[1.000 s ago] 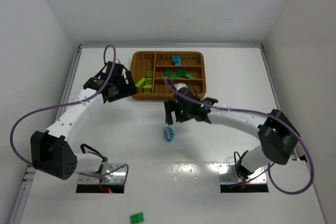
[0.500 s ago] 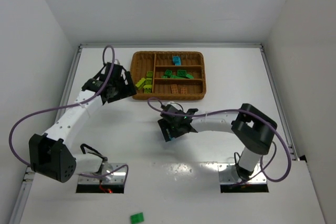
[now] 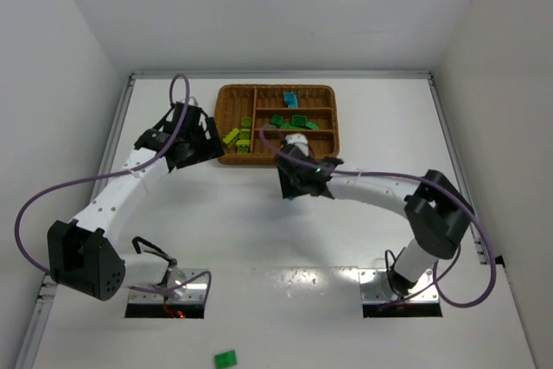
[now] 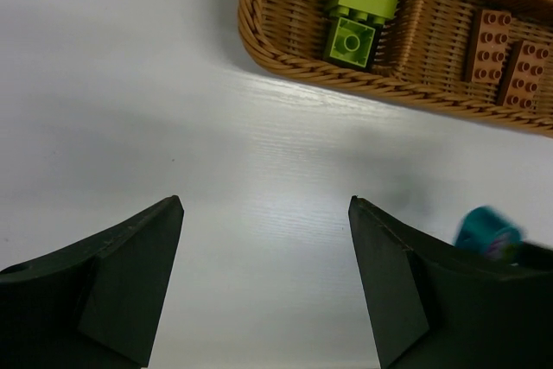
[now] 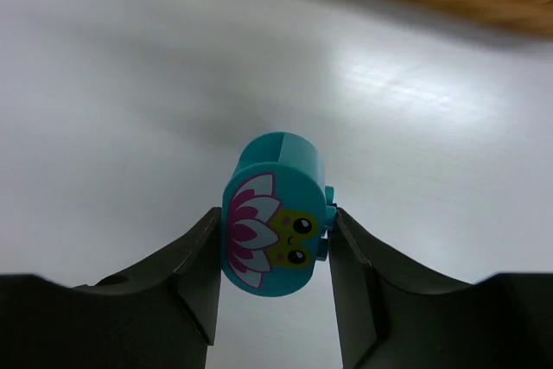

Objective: Sort the legos into containers by color

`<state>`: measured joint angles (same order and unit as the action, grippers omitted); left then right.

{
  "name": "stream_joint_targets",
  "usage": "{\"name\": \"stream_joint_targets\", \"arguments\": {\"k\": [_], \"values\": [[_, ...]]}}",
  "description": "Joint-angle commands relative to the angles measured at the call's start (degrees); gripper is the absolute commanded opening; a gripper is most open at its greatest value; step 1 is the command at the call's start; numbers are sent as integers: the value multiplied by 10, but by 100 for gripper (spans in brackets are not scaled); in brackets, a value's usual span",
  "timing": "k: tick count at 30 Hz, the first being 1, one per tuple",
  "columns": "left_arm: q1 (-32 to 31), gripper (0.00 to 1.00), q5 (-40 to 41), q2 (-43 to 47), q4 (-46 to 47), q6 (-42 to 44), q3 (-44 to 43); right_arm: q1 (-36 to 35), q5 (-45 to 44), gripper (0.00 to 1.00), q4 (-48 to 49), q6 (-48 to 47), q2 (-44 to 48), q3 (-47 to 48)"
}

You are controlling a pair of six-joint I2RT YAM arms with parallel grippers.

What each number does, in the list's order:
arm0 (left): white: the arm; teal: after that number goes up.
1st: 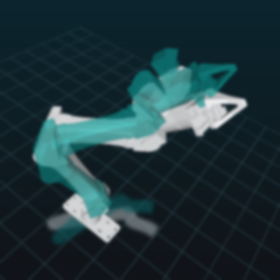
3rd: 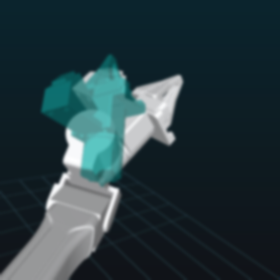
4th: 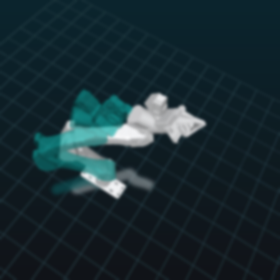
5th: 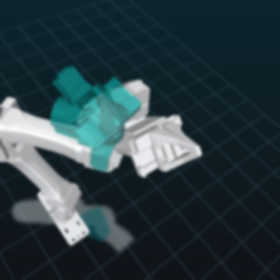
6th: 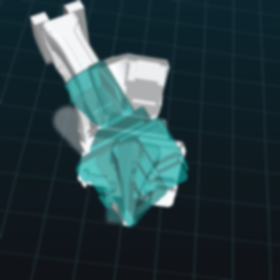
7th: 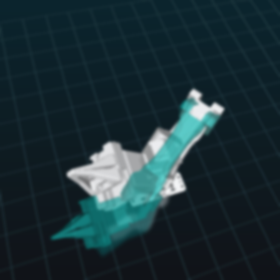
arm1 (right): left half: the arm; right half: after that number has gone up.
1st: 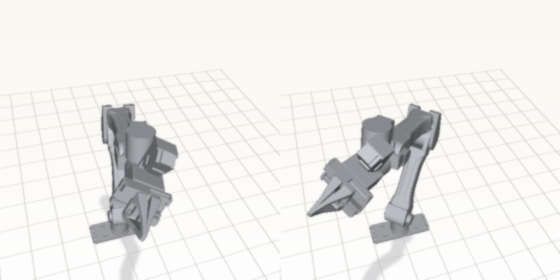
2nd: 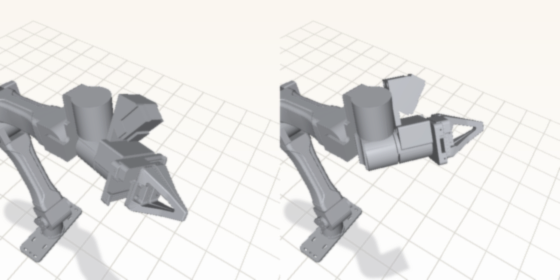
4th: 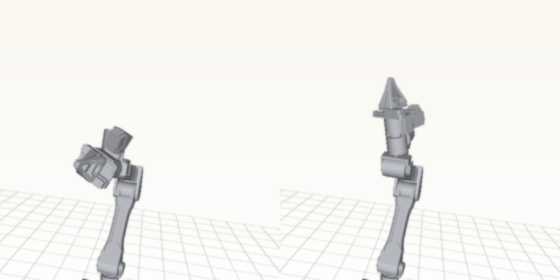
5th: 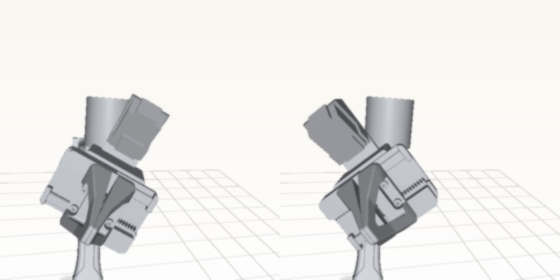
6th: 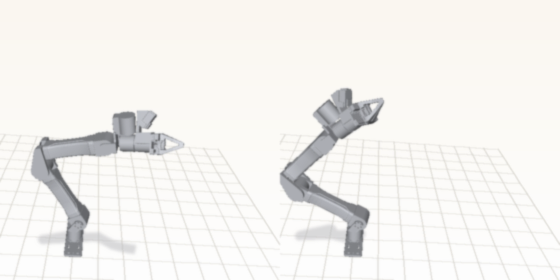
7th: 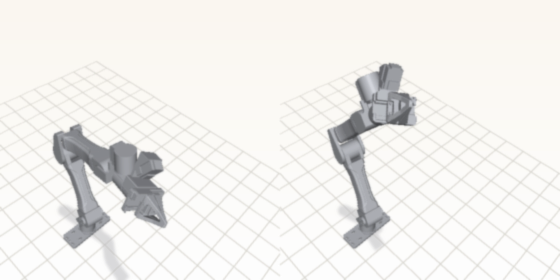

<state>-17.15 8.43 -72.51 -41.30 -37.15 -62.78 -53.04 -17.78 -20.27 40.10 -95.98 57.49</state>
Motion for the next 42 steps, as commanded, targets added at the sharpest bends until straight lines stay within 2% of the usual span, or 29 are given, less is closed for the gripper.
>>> {"name": "stream_joint_targets", "arguments": {"k": [1, 5, 9, 15, 18, 24, 26, 27, 28, 30, 33, 37, 39, 42], "values": [[6, 84, 9, -2, 3, 22, -28, 89, -47, 23, -7, -16, 58, 41], [6, 84, 15, -14, -3, 27, -44, 180, -38, 23, -20, -33, 15, 141], [6, 84, 20, -14, -3, 27, -49, 252, -24, 26, -31, -54, -96, 260], [12, 84, 26, -20, -3, 34, -49, 287, -21, 27, -75, -77, -262, 522], [17, 84, 26, -25, -9, 34, -54, 304, -9, 27, -97, -70, -338, 609], [17, 84, 26, -31, -9, 39, -59, 323, 3, 28, -45, -64, -387, 645], [22, 84, 26, -37, -14, 39, -59, 329, 3, 34, -70, -58, -427, 682], [22, 84, 26, -37, -14, 44, -66, 329, 3, 56, -81, -58, -438, 718], [22, 84, 26, -37, -14, 45, -66, 329, 3, 68, -90, -58, -445, 730], [22, 84, 26, -42, -14, 45, -66, 329, -6, 82, -90, -58, -427, 715], [22, 84, 15, -42, -14, 45, -66, 329, -11, 86, -57, -63, -361, 646], [22, 84, 15, -42, -14, 45, -66, 329, -44, 95, -88, -63, -280, 606], [22, 84, 15, -42, -14, 45, -66, 323, -98, 99, -121, -63, -237, 558], [22, 84, 15, -42, -7, 45, -66, 317, -181, 99, -126, -46, -114, 425]]}}
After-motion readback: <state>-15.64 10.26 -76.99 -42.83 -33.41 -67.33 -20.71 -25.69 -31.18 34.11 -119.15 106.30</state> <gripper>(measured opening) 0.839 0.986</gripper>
